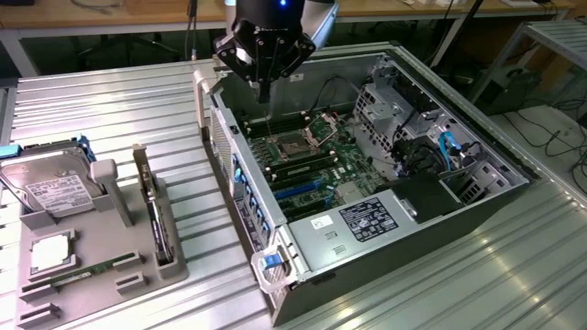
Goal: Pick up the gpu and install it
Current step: 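Reach for the gpu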
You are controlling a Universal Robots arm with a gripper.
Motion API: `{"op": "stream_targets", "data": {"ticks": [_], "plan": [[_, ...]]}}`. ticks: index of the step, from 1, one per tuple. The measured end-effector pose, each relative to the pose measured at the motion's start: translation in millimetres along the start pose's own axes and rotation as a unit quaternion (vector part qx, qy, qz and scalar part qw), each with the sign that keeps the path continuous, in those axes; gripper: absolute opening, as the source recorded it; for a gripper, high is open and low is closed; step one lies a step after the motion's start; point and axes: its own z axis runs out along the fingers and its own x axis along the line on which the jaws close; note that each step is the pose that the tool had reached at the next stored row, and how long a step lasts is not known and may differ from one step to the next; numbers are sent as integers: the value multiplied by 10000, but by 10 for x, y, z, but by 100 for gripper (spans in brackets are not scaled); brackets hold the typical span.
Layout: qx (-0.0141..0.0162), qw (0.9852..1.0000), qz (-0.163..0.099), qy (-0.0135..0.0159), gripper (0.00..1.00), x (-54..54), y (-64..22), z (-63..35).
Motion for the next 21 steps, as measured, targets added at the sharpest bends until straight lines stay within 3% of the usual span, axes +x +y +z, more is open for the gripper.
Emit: {"op": "stream_targets", "data": {"ticks": [21], "plan": [[0, 10000, 0, 0, 11, 52, -7, -2]]}}
